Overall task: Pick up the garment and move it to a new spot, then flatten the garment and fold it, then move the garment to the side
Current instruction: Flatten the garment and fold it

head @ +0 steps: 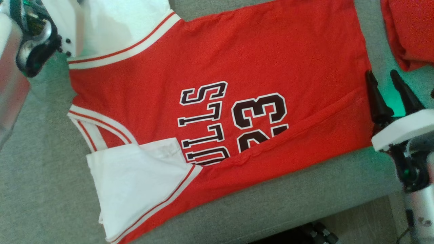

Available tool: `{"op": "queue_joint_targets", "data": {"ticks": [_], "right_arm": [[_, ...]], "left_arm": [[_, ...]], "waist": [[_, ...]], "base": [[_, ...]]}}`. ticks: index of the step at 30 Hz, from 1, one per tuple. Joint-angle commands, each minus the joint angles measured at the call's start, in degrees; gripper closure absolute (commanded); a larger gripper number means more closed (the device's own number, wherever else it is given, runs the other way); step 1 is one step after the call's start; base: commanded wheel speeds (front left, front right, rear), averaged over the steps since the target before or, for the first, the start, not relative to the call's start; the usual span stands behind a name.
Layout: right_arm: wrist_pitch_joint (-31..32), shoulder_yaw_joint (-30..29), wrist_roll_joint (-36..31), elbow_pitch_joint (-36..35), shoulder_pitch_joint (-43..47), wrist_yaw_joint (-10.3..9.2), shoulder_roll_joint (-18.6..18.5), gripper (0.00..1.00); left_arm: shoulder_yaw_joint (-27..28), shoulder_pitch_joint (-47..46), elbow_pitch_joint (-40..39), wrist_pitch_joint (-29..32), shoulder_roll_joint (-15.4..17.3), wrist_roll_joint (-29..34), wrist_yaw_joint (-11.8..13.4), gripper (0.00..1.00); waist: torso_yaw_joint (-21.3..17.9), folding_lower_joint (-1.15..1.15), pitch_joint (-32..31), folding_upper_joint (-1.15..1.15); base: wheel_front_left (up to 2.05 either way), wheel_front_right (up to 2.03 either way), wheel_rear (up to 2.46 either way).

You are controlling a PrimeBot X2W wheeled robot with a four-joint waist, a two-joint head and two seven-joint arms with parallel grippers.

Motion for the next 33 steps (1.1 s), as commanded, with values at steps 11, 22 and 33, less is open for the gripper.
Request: {"op": "queue_joint_targets", "data": {"ticks": [11, 22, 33], "right_arm": [[12.1, 4.3, -1.3, 6.3, -19.0, -0.05, -3.8, 0.0], [18.2, 6.3, -4.6, 23.2, -33.0, -0.05, -3.8, 0.0], [16.8, 8.3, -5.5, 28.9, -36.9, -0.05, -3.8, 0.22]], "left_arm": [[-6.0, -5.4, -3.1, -9.4, 1.9, -1.0, 0.1, 1.0], [-13.2, -9.6, -4.0, -13.9, 1.0, -2.7, 0.1, 1.0], [-17.8, -11.7, -1.8, -15.9, 0.2, -5.8, 0.1, 1.0]], "waist": [[3.6, 0.0, -3.2, 0.0], [6.5, 0.0, -3.2, 0.0], [7.3, 0.0, -3.2, 0.0]], "base": [[0.0, 0.0, 0.0], [0.0, 0.0, 0.0], [0.0, 0.0, 0.0]]}}
